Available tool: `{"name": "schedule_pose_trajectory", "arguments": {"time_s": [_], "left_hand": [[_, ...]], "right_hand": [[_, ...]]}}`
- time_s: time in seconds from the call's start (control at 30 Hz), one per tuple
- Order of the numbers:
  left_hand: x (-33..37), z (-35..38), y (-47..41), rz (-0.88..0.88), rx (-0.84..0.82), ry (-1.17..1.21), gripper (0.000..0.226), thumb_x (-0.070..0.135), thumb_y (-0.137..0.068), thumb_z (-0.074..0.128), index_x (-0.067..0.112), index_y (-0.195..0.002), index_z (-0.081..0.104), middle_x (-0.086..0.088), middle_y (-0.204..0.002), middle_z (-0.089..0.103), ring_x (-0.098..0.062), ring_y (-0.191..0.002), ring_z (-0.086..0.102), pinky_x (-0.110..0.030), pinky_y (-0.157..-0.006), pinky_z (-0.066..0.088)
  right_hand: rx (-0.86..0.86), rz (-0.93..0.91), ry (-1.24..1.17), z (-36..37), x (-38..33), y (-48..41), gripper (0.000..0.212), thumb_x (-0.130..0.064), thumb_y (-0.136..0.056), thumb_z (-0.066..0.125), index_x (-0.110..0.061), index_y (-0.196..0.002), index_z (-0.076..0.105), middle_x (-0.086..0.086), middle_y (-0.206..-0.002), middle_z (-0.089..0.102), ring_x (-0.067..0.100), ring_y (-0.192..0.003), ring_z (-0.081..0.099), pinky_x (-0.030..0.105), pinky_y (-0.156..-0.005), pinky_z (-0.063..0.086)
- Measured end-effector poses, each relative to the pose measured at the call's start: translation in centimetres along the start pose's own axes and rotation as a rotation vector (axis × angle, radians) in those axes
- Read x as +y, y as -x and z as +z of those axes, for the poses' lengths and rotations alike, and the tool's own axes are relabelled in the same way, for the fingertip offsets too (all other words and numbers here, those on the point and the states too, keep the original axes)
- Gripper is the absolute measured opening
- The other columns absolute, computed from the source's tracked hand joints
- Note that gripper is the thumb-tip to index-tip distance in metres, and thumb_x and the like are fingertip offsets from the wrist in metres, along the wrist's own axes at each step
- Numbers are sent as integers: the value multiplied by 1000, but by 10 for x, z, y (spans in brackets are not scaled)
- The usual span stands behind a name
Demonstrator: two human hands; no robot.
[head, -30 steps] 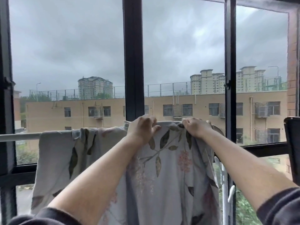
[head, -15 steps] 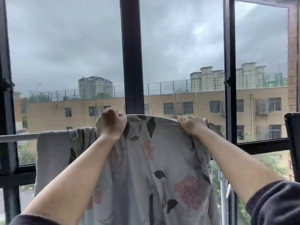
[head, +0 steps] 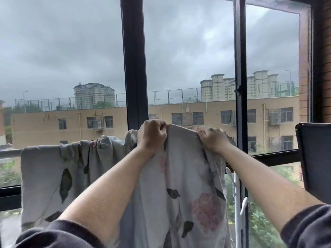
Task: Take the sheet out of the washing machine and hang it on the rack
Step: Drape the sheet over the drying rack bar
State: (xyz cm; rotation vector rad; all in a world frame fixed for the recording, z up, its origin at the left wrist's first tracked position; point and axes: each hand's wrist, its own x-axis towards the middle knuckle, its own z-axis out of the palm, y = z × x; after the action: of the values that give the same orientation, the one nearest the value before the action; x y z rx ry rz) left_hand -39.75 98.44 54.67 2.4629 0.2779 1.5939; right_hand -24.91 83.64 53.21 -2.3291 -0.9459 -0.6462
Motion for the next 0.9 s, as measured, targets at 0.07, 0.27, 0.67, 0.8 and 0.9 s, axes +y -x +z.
{"name": "schedule_pose_trajectory", "arguments": {"time_s": [0.07, 0.27, 0.67, 0.8, 0.9], "left_hand": [[1, -7, -7, -65, 85, 108, 24, 15, -79, 47, 8, -69, 68, -5, -76, 65, -27, -75, 60, -36, -70, 50], [-25, -56, -26, -506, 520, 351, 20, 15, -91, 53, 8, -95, 71, -13, -94, 71, -27, -87, 63, -25, -70, 42], [-43, -62, 3, -37, -160, -499, 22, 21, -90, 45, 16, -105, 60, -6, -112, 55, -27, -107, 52, -39, -89, 37], [-33, -42, 7, 46, -281, -248, 34, 43, -92, 51, 16, -76, 64, -1, -77, 64, -24, -78, 61, -28, -62, 38], [-35, -40, 8, 9, -181, -115, 33, 30, -90, 58, 6, -70, 67, -7, -68, 68, -24, -70, 62, -30, -60, 43]], "right_hand": [[-23, 53, -42, -5, 4, 1, 53, -46, -100, 16, -17, -128, 51, 13, -137, 50, 30, -126, 45, 46, -105, 26], [-96, 60, 16, -13, -6, -3, 54, -53, -98, 19, -18, -119, 53, 11, -133, 53, 28, -124, 46, 48, -104, 29], [-50, -25, 4, -1, -37, -4, 36, -33, -98, 32, -19, -95, 65, 11, -118, 64, 31, -112, 54, 45, -94, 30], [-2, -6, 18, -2, -34, -7, 35, -30, -97, 35, -18, -88, 67, 12, -110, 66, 32, -105, 56, 42, -90, 32], [84, 7, -4, 0, -38, -5, 37, -31, -98, 35, -14, -89, 68, 13, -106, 68, 32, -102, 58, 40, -92, 34]]}}
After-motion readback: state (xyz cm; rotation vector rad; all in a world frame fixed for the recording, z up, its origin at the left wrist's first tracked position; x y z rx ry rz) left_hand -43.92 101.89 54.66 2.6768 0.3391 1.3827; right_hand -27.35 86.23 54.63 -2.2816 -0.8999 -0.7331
